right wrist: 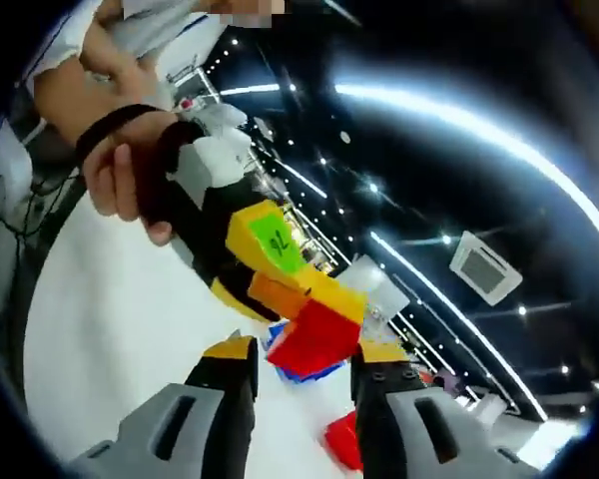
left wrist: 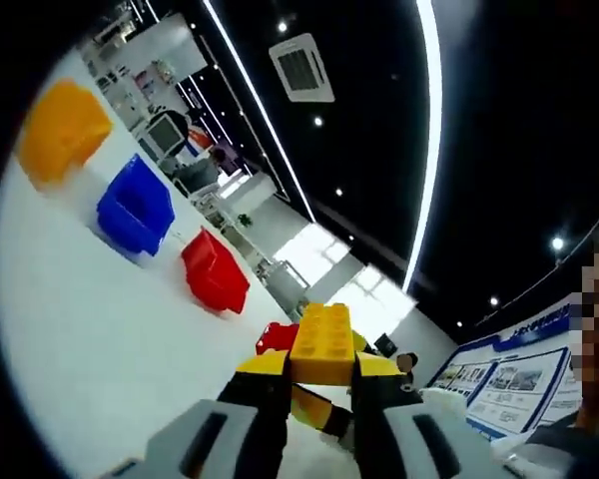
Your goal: Take apart the toy blocks one by one and place each separated block into its matching bin, sorting the blocks by their type until all the connected pieces are disassembled and separated into the correct bins
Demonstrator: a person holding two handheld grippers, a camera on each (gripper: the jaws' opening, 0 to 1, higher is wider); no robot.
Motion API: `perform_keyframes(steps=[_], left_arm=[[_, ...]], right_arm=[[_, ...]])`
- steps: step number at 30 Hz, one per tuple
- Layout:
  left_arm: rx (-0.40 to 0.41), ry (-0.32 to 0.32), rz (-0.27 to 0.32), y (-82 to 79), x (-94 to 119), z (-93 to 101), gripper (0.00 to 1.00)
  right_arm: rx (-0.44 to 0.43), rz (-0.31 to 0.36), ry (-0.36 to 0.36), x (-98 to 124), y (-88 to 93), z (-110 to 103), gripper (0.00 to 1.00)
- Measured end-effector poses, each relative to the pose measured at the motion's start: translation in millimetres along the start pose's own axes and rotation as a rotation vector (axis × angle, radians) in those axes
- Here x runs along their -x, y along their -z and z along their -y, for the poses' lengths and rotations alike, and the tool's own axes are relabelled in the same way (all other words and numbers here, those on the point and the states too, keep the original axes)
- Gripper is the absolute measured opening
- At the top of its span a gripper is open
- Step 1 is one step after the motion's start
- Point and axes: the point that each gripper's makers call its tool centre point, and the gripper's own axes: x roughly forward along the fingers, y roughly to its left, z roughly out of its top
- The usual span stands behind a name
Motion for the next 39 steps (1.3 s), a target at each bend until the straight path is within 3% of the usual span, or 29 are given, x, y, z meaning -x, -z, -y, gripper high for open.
perform_keyframes(steps=[4, 7, 9, 10, 15, 17, 18, 21, 24, 29, 30, 31, 34, 35, 37, 39], left_arm=[[0.001, 0.014, 0.011, -3.1, 0, 4.0, 0.24], [0.016, 0.038, 0.012, -2.8, -1, 8.4, 0.25], [-0.067, 0.04, 0.028, -5.5, -1, 11.0, 0.25], [-0.068, 0.052, 0.027, -5.3, -1, 13.8, 0.25], [-0.09, 0.039, 0.034, -6.7, -3, 17.1, 0.28], [-0.086, 0.033, 0.036, -7.2, -4, 15.8, 0.28], [-0.08, 0.036, 0.037, -7.1, -4, 16.1, 0.28], [-0.028, 0.049, 0.054, -9.2, -1, 16.8, 0.26], [-0.066, 0.05, 0.035, -8.3, -1, 17.0, 0.25], [-0.18, 0.013, -0.054, -5.3, 3, 8.8, 0.24], [-0.194, -0.002, -0.067, -6.8, 5, 6.7, 0.24], [-0.193, -0.004, -0.049, -12.0, 7, 7.0, 0.24], [-0.229, -0.041, -0.037, -19.6, 12, -1.5, 0.25], [-0.232, -0.051, -0.025, -23.2, 13, -4.2, 0.25], [-0.309, -0.098, -0.022, -27.2, 16, -12.9, 0.25], [-0.359, -0.136, -0.016, -28.3, 18, -18.0, 0.25]], right_arm=[[-0.126, 0.022, -0.015, 3, -5.7, 0, 0.28], [-0.134, 0.025, 0.0, 5, -7.1, 3, 0.27], [-0.235, 0.052, -0.016, 7, -10.0, 3, 0.25], [-0.275, 0.053, -0.041, 8, -10.9, 2, 0.24], [-0.19, 0.082, -0.042, 10, -16.6, 2, 0.24], [-0.112, 0.077, -0.014, 10, -17.9, 1, 0.24], [-0.11, 0.082, -0.013, 10, -18.7, 1, 0.24], [-0.214, 0.071, -0.041, 11, -16.1, 1, 0.24], [-0.2, 0.069, -0.048, 11, -14.7, 1, 0.23], [-0.062, 0.053, -0.123, 11, -5.7, -9, 0.23], [0.054, 0.027, -0.121, 11, 1.6, -10, 0.23], [0.09, 0.033, -0.124, 12, 5.3, -12, 0.23], [0.004, 0.007, -0.138, 15, 13.6, -12, 0.23], [0.01, 0.009, -0.133, 15, 13.8, -9, 0.24], [-0.002, 0.017, -0.114, 16, 13.6, -4, 0.24], [-0.074, 0.022, -0.107, 18, 13.7, -2, 0.24]])
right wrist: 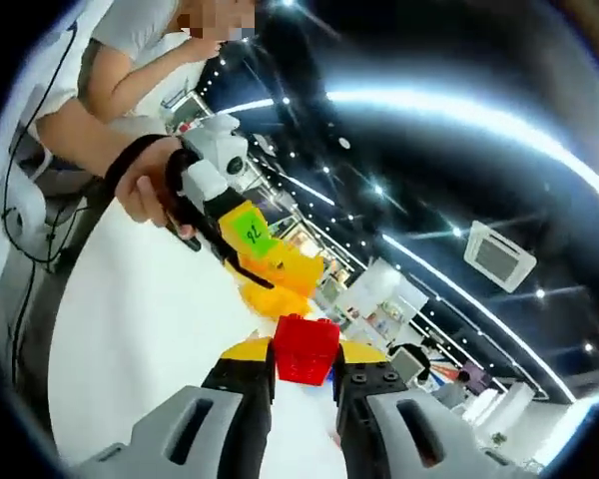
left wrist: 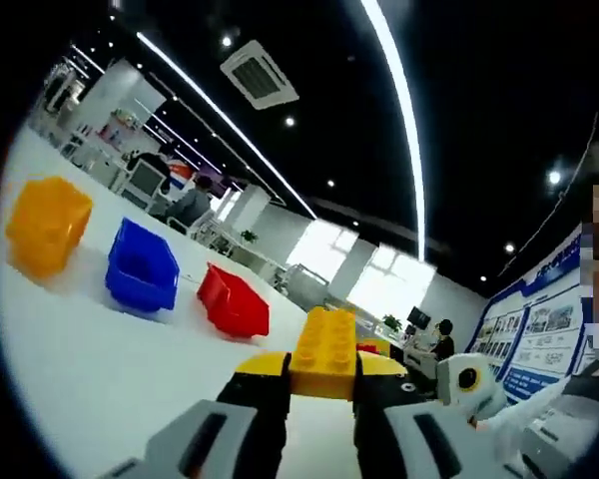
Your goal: Take apart the toy blocks one by one and place each separated block into its matching bin, sorting the blocks by their type until all the connected pieces are disassembled and separated into the correct bins
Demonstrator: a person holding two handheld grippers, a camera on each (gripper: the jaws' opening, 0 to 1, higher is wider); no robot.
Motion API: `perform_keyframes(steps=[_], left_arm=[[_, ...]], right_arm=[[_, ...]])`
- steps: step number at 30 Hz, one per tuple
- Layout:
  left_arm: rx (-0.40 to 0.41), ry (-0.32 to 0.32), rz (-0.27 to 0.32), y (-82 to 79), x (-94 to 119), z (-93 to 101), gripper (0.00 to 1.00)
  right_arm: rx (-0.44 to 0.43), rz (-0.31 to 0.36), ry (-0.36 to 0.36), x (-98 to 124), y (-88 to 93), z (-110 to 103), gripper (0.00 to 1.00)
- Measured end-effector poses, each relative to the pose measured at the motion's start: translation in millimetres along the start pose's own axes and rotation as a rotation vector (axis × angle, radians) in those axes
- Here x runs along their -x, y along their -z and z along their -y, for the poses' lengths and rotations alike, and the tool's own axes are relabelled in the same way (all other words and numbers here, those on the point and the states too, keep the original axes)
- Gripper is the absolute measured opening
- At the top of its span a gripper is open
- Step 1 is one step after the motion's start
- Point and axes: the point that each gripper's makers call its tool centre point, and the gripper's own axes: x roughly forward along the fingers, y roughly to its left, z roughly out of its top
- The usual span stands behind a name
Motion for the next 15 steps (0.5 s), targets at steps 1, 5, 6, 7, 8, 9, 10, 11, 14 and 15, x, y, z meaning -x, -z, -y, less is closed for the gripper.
perform_keyframes(steps=[1, 5, 6, 7, 8, 9, 10, 11, 14, 15], left_arm=[[-0.023, -0.005, -0.008, 1.9, 1, -0.8, 0.25], [-0.166, -0.108, -0.032, 6.9, 7, -19.1, 0.25], [-0.185, -0.136, -0.03, 6.0, 9, -24.5, 0.25], [-0.202, -0.153, -0.032, 4.8, 10, -29.3, 0.25], [-0.206, -0.162, -0.034, 4.5, 12, -32.0, 0.26], [-0.21, -0.17, -0.031, 3.6, 13, -34.3, 0.26], [-0.213, -0.172, -0.028, 2.9, 14, -35.5, 0.26], [-0.216, -0.178, -0.027, 2.2, 15, -37.3, 0.26], [-0.237, -0.2, -0.032, 1.0, 19, -43.9, 0.26], [-0.24, -0.202, -0.034, 1.6, 19, -44.3, 0.26]], right_arm=[[-0.03, -0.003, -0.003, 0, 1.2, 0, 0.24], [-0.17, -0.014, -0.015, 1, 8.4, 2, 0.24], [-0.199, -0.015, -0.014, 0, 9.1, 3, 0.24], [-0.23, -0.023, -0.018, -1, 11.3, 5, 0.24], [-0.255, -0.034, -0.018, -2, 13.6, 7, 0.24], [-0.282, -0.032, -0.013, -4, 14.4, 11, 0.24], [-0.293, -0.04, -0.01, -5, 16.3, 16, 0.24], [-0.304, -0.05, -0.006, -6, 19.0, 21, 0.24], [-0.358, -0.058, 0.015, -12, 27.3, 38, 0.24], [-0.379, -0.058, 0.02, -14, 31.6, 43, 0.24]])
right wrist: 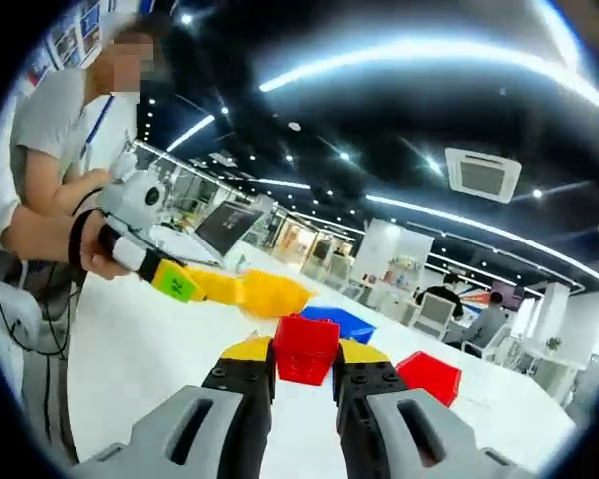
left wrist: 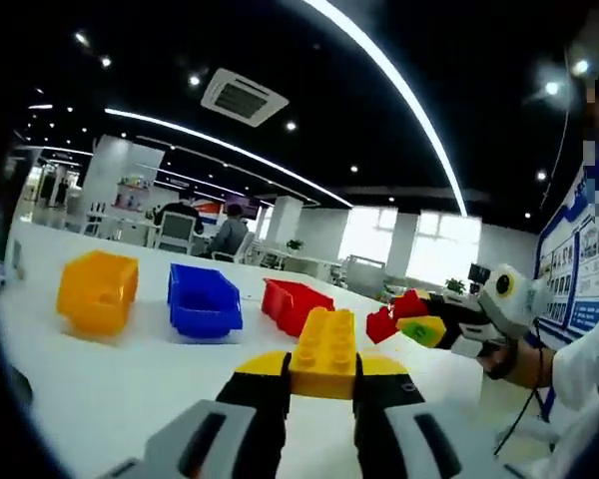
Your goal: Take apart the toy blocks one by one and place each separated block into its matching bin, sorting the blocks by their type until all the connected pieces are disassembled and separated into the correct bins
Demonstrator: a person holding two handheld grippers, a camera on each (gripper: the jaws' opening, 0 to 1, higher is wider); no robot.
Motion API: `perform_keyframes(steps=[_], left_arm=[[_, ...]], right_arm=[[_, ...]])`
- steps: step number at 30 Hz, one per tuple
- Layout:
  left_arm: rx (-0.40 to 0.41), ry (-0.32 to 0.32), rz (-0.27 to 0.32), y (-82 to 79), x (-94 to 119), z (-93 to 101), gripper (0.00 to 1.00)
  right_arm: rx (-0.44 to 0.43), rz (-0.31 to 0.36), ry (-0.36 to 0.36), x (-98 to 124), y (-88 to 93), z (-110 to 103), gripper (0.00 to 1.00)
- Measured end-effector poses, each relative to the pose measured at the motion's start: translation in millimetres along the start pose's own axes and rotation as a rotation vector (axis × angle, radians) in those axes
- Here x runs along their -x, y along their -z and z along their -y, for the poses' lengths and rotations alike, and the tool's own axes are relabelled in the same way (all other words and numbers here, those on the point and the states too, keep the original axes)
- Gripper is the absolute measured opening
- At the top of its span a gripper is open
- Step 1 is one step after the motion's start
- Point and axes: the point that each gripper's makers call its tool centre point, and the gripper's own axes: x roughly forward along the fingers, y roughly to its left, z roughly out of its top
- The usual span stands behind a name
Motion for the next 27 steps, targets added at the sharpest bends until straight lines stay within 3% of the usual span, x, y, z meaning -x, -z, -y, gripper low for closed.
perform_keyframes(steps=[5, 8, 9, 13, 15, 17, 24, 27], left_arm=[[0.008, 0.01, 0.0, 1.1, 1, 1.0, 0.26], [0.007, 0.013, 0.003, 1.2, 2, 2.2, 0.26], [0.007, 0.012, 0.004, 1.1, 2, 2.3, 0.26], [0.01, 0.008, 0.008, 1.6, 1, 2.3, 0.26], [0.008, 0.009, 0.006, 2.8, 1, 2.7, 0.26], [0.003, 0.01, 0.004, 3.5, 0, 3.1, 0.26], [0.004, 0.005, 0.013, 0.8, 2, 1.3, 0.26], [0.007, 0.003, 0.019, -0.4, 3, 0.2, 0.26]], right_arm=[[-0.089, -0.049, 0.052, -14, 15.9, 41, 0.24], [-0.142, -0.097, 0.124, -30, 32.6, 89, 0.24], [-0.148, -0.101, 0.129, -31, 34.1, 93, 0.24], [-0.167, -0.155, 0.21, -54, 53.7, 142, 0.24], [-0.201, -0.205, 0.231, -65, 68.0, 156, 0.24], [-0.181, -0.239, 0.262, -77, 80.5, 172, 0.24], [-0.17, -0.29, 0.278, -107, 98.0, 187, 0.25], [-0.067, -0.362, 0.282, -111, 108.7, 191, 0.25]])
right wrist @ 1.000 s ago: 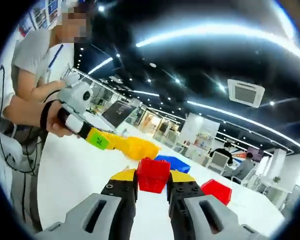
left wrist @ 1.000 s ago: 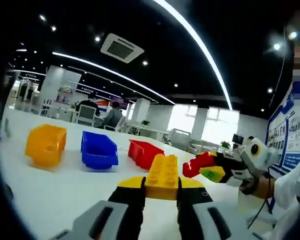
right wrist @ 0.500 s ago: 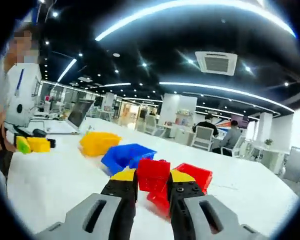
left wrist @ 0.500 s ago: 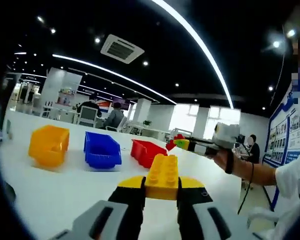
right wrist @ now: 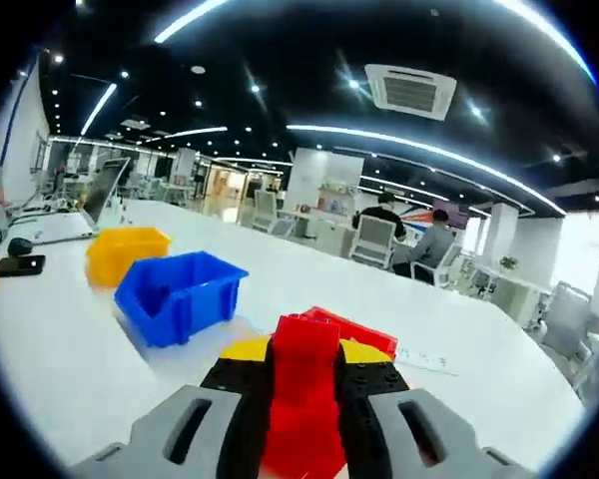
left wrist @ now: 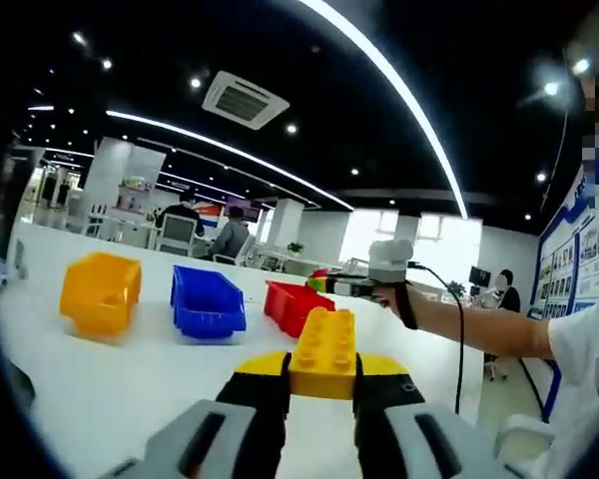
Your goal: Take apart the toy blocks one by one and place each separated block into its matching bin, sorting the blocks by their type until all the connected pieces are disassembled and separated into the correct bins
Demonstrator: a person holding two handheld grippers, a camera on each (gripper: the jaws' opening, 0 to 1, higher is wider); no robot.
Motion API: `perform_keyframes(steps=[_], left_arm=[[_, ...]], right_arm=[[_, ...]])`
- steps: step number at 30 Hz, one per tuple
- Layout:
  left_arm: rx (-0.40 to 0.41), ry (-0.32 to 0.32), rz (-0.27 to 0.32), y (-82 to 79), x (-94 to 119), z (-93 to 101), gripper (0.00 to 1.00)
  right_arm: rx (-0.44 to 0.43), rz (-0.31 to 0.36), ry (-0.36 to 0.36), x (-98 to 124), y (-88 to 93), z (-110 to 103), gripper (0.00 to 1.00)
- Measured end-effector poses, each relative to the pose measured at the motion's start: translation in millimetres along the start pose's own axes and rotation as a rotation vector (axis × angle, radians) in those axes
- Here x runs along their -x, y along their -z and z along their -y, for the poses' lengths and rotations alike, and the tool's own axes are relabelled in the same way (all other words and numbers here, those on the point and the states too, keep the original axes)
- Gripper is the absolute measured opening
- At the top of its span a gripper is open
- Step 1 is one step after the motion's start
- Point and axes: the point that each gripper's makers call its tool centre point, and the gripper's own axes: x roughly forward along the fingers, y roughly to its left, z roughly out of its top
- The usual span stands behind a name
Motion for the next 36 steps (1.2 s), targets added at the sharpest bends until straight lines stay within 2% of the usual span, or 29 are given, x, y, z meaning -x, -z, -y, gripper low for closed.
perform_keyframes(steps=[1, 2, 3, 4, 5, 7, 15, 19, 24, 32, 36], left_arm=[[-0.002, -0.001, 0.002, -0.3, 0, 0.1, 0.26], [-0.005, -0.003, 0.005, -0.7, 1, 0.1, 0.26], [-0.018, -0.01, 0.005, -0.6, 1, -0.1, 0.26], [-0.024, -0.012, 0.005, -0.7, 2, -0.4, 0.26], [-0.025, -0.014, 0.005, -0.9, 2, -0.8, 0.26], [-0.023, -0.016, 0.007, -1.6, 3, -1.9, 0.26], [-0.019, -0.039, 0.003, -0.3, 5, -8.6, 0.26], [-0.048, -0.093, -0.023, 5.4, 7, -19.2, 0.26], [-0.064, -0.136, -0.034, 4.0, 12, -31.6, 0.26], [-0.082, -0.198, -0.05, 5.1, 21, -54.6, 0.26], [-0.098, -0.247, -0.036, -3.4, 26, -72.8, 0.26]], right_arm=[[0.024, 0.004, 0.01, -2, -0.1, 2, 0.26], [0.025, 0.02, 0.004, -2, -1.4, 1, 0.31], [0.027, 0.022, 0.003, -2, -1.8, 1, 0.44], [0.026, 0.043, -0.007, 1, -4.2, 0, 0.51], [0.025, 0.054, -0.008, 5, -5.1, -1, 0.53], [0.012, 0.066, -0.014, 14, -5.7, -2, 0.49], [-0.018, 0.127, -0.068, 70, -9.0, -21, 0.45], [-0.035, 0.164, -0.108, 102, -15.1, -36, 0.43], [-0.047, 0.205, -0.164, 137, -19.4, -60, 0.41], [-0.086, 0.254, -0.227, 172, -21.0, -90, 0.38], [-0.08, 0.271, -0.25, 185, -20.0, -101, 0.37]])
